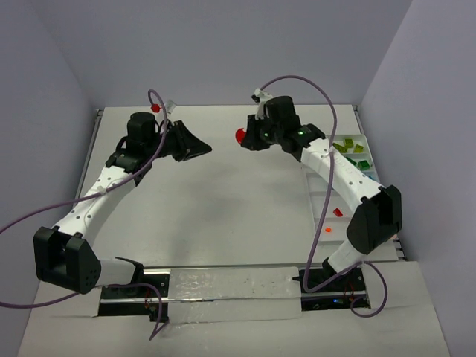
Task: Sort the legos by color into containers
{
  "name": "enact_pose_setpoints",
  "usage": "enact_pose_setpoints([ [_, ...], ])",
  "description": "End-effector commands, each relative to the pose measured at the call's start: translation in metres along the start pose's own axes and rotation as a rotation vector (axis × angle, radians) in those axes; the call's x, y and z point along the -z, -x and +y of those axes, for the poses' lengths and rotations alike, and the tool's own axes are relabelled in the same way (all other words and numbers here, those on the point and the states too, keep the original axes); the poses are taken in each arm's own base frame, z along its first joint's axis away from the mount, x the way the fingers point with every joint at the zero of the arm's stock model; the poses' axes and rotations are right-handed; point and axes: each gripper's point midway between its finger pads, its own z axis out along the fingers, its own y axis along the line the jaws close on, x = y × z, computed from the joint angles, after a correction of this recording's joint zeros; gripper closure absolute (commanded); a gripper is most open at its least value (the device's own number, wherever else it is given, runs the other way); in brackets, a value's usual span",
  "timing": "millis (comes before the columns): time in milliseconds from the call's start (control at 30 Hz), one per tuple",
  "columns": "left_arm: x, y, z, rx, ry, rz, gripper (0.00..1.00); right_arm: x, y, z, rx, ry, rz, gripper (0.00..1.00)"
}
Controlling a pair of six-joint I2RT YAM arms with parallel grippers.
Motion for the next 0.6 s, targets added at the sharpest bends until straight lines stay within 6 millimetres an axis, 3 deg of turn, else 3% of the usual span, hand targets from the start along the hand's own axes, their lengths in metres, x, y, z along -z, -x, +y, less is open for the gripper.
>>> enact_pose_setpoints([
  [0,0.008,0.015,-0.013,-0.304,0.042,-0.046,1.00,0.051,-0.005,-0.041,-0.005,-0.058,-0.015,1.00],
  [67,0.001,0.005,0.000,-0.380,0.113,0.015,1.00,0.067,-0.025,-0.069,0.013,-0.085,0.037,1.00],
  [200,-0.009,-0.003,0.020,-0.578,0.194,0.105,1.00,0.116,-0.072,-0.132,0.067,-0.222,0.149,1.00],
  [367,-0.020,-0.015,0.021,-0.674,0.203,0.191,1.00,0.164,-0.141,-0.182,0.067,-0.287,0.378,1.00],
  [567,-0.024,-0.017,0.020,-0.712,0.204,0.243,1.00,0.189,-0.200,-0.201,0.041,-0.246,0.616,1.00],
])
